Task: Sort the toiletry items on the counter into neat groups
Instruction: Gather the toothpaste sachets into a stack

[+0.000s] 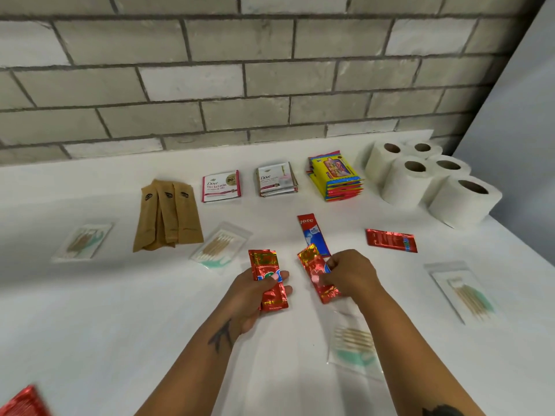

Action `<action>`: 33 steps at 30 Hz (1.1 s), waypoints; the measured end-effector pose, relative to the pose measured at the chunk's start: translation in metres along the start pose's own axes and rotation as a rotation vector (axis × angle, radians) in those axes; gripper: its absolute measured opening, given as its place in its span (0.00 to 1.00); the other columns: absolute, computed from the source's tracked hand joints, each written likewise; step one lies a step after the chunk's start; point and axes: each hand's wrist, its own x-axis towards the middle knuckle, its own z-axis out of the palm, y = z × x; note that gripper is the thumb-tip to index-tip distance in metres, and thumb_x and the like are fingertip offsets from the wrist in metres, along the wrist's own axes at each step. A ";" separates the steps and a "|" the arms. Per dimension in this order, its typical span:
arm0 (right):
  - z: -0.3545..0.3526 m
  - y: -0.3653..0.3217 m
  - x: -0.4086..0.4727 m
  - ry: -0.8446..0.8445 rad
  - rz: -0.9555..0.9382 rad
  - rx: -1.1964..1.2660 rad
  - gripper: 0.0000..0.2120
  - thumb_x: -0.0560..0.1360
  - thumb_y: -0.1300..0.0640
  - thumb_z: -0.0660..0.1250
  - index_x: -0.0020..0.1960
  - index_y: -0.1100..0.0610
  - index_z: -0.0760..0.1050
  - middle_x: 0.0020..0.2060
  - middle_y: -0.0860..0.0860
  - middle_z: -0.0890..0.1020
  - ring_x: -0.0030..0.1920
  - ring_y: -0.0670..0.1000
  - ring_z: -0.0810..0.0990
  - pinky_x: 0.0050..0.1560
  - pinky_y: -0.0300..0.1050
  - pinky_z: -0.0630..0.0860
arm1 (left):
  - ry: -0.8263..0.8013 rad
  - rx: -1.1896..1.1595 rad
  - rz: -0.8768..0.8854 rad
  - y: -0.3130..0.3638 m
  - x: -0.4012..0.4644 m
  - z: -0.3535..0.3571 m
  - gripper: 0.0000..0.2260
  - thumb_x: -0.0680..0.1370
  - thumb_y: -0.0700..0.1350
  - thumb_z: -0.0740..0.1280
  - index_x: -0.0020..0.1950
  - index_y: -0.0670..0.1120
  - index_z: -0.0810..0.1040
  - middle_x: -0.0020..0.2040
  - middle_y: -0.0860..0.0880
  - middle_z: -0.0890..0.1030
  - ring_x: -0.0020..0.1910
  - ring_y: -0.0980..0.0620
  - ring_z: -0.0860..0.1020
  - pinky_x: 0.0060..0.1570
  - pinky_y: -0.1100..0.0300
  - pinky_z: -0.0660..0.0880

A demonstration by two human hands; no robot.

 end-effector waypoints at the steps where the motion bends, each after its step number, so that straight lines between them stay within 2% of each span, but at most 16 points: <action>1: -0.002 -0.001 -0.002 -0.011 -0.016 0.183 0.09 0.67 0.54 0.76 0.40 0.56 0.77 0.37 0.51 0.80 0.39 0.52 0.77 0.39 0.44 0.75 | -0.002 -0.008 0.009 0.000 0.000 0.003 0.15 0.79 0.39 0.62 0.66 0.43 0.70 0.50 0.48 0.83 0.45 0.48 0.83 0.47 0.52 0.79; 3: -0.003 -0.007 -0.009 -0.077 -0.028 0.494 0.06 0.70 0.57 0.74 0.39 0.57 0.77 0.40 0.54 0.82 0.42 0.53 0.81 0.46 0.49 0.78 | 0.001 -0.034 0.020 -0.001 0.004 0.012 0.14 0.79 0.44 0.62 0.64 0.42 0.71 0.50 0.45 0.83 0.45 0.46 0.83 0.48 0.49 0.79; 6: 0.003 -0.011 -0.012 -0.123 -0.056 0.612 0.05 0.71 0.59 0.73 0.40 0.55 0.77 0.50 0.58 0.83 0.49 0.57 0.83 0.51 0.52 0.80 | -0.015 -0.091 -0.005 0.001 0.010 0.031 0.17 0.78 0.54 0.61 0.60 0.44 0.75 0.52 0.40 0.83 0.50 0.40 0.82 0.55 0.41 0.77; 8: 0.005 -0.008 -0.012 -0.045 -0.089 0.560 0.09 0.68 0.56 0.76 0.38 0.52 0.74 0.49 0.56 0.83 0.49 0.55 0.83 0.45 0.47 0.80 | -0.041 -0.102 -0.007 0.002 0.013 0.046 0.15 0.78 0.53 0.62 0.58 0.44 0.77 0.52 0.40 0.83 0.48 0.40 0.83 0.53 0.40 0.78; 10: -0.002 -0.001 -0.012 0.050 -0.113 0.468 0.12 0.66 0.54 0.77 0.37 0.51 0.73 0.44 0.52 0.82 0.46 0.52 0.82 0.37 0.41 0.75 | -0.060 -0.082 0.011 0.000 0.015 0.060 0.11 0.79 0.48 0.63 0.57 0.45 0.76 0.52 0.42 0.83 0.45 0.43 0.84 0.48 0.44 0.80; 13: -0.022 0.015 -0.004 -0.006 -0.102 0.453 0.07 0.71 0.56 0.73 0.37 0.53 0.76 0.34 0.52 0.82 0.33 0.50 0.79 0.38 0.46 0.78 | -0.055 -0.071 0.016 -0.005 0.021 0.073 0.12 0.79 0.45 0.63 0.61 0.44 0.74 0.54 0.42 0.82 0.49 0.42 0.82 0.49 0.45 0.79; 14: -0.029 0.022 0.002 -0.017 -0.083 0.452 0.05 0.72 0.58 0.71 0.38 0.54 0.77 0.34 0.52 0.82 0.32 0.50 0.79 0.40 0.48 0.79 | -0.046 -0.075 0.006 -0.006 0.023 0.075 0.13 0.79 0.45 0.63 0.62 0.43 0.73 0.55 0.41 0.82 0.49 0.42 0.82 0.50 0.44 0.79; 16: -0.044 0.039 0.020 0.108 -0.086 0.287 0.05 0.74 0.61 0.68 0.43 0.53 0.80 0.41 0.53 0.83 0.40 0.52 0.81 0.47 0.47 0.78 | -0.037 -0.084 -0.017 -0.009 0.026 0.078 0.14 0.79 0.44 0.63 0.63 0.41 0.74 0.55 0.41 0.82 0.49 0.42 0.82 0.51 0.43 0.78; 18: -0.053 0.060 0.041 0.256 -0.096 0.021 0.12 0.74 0.64 0.64 0.53 0.55 0.81 0.52 0.54 0.82 0.53 0.55 0.80 0.54 0.45 0.73 | -0.031 -0.094 -0.016 -0.011 0.029 0.080 0.12 0.79 0.44 0.63 0.62 0.43 0.74 0.54 0.43 0.83 0.49 0.42 0.82 0.52 0.43 0.78; 19: -0.055 0.070 0.050 0.290 -0.104 -0.070 0.15 0.73 0.65 0.64 0.58 0.56 0.79 0.55 0.55 0.81 0.57 0.57 0.78 0.55 0.45 0.72 | -0.029 -0.097 -0.013 -0.012 0.030 0.081 0.11 0.79 0.44 0.62 0.60 0.44 0.74 0.54 0.45 0.83 0.49 0.42 0.82 0.52 0.43 0.78; 22: -0.056 0.087 0.072 0.286 -0.139 -0.220 0.15 0.74 0.57 0.67 0.60 0.57 0.75 0.55 0.55 0.78 0.57 0.59 0.75 0.56 0.48 0.72 | -0.025 -0.092 0.002 -0.013 0.033 0.082 0.07 0.78 0.44 0.64 0.56 0.47 0.75 0.52 0.46 0.83 0.49 0.43 0.83 0.51 0.45 0.79; 25: -0.058 0.085 0.076 0.292 -0.154 -0.407 0.11 0.75 0.51 0.65 0.56 0.54 0.76 0.50 0.53 0.80 0.53 0.57 0.77 0.47 0.45 0.69 | -0.021 -0.083 0.021 -0.012 0.035 0.083 0.06 0.77 0.44 0.65 0.54 0.48 0.75 0.50 0.47 0.84 0.47 0.45 0.83 0.48 0.48 0.80; 28: -0.052 0.074 0.067 0.393 -0.221 -0.634 0.10 0.76 0.59 0.59 0.56 0.55 0.73 0.48 0.52 0.81 0.50 0.56 0.79 0.45 0.45 0.64 | -0.006 -0.062 0.027 -0.010 0.035 0.084 0.10 0.77 0.44 0.65 0.58 0.47 0.74 0.51 0.46 0.83 0.47 0.45 0.83 0.47 0.49 0.80; 31: -0.045 0.068 0.062 0.463 -0.226 -0.574 0.15 0.73 0.66 0.56 0.58 0.57 0.70 0.46 0.54 0.82 0.48 0.57 0.80 0.47 0.47 0.64 | 0.006 -0.023 0.022 -0.009 0.035 0.083 0.16 0.77 0.45 0.66 0.65 0.45 0.72 0.55 0.43 0.82 0.48 0.44 0.83 0.50 0.48 0.80; 33: -0.050 0.063 0.061 0.465 -0.228 -0.336 0.16 0.74 0.66 0.58 0.58 0.54 0.73 0.47 0.55 0.83 0.47 0.58 0.79 0.48 0.46 0.65 | 0.016 -0.005 0.018 -0.007 0.035 0.081 0.18 0.77 0.45 0.65 0.67 0.45 0.70 0.56 0.42 0.81 0.49 0.43 0.83 0.52 0.47 0.79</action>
